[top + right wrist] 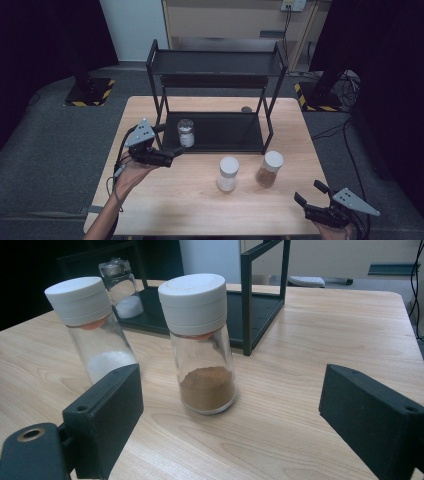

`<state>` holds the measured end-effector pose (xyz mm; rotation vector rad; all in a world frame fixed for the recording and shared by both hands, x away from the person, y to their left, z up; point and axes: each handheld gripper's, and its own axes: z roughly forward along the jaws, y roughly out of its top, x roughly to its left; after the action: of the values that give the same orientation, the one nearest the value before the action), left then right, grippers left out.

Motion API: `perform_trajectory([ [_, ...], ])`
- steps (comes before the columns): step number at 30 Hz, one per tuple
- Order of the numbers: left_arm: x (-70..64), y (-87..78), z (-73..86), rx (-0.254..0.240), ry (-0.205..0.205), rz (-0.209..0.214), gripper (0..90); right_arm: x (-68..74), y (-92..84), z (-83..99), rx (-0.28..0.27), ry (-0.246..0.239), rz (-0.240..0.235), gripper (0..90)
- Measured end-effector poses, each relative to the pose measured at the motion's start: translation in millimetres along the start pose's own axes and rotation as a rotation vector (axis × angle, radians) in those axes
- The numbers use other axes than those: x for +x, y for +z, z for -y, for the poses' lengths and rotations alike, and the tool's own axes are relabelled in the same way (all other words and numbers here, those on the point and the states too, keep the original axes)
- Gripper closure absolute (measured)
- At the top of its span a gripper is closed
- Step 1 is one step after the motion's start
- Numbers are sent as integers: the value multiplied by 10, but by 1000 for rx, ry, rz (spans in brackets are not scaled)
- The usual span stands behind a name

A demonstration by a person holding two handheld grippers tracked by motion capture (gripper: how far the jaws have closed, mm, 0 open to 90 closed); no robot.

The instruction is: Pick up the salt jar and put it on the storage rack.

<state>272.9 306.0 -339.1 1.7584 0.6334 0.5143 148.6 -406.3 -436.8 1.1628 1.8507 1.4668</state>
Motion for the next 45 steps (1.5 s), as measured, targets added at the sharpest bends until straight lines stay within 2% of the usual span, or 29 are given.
perform_trajectory([
  [10, -162, -251, 326, -60, -15, -32, 39, 9, 4, -5, 3, 0, 4, 109],
  [14, -234, -310, 457, -54, 1, -51, 39, 10, 4, -6, 3, -1, 3, 109],
  [23, -286, -395, 826, -62, -54, -65, 39, 9, 5, -6, 4, -1, 4, 109],
  [25, -283, -416, 919, -60, -77, -66, 39, 9, 7, -7, 5, -3, 4, 109],
  [28, -294, -441, 979, -37, -81, -76, 38, 12, 8, -8, 5, -4, 4, 109],
  [31, -296, -475, 1094, -40, -101, -84, 38, 10, 6, -6, 4, -3, 4, 109],
  [34, -311, -498, 1192, -44, -99, -101, 38, 11, 10, -8, 5, -5, 4, 109],
  [41, -307, -506, 1308, -31, -92, -114, 41, 12, 11, -9, 5, -5, 4, 109],
  [45, -296, -515, 1374, -18, -104, -114, 41, 7, 15, -7, 5, -4, 3, 110],
])
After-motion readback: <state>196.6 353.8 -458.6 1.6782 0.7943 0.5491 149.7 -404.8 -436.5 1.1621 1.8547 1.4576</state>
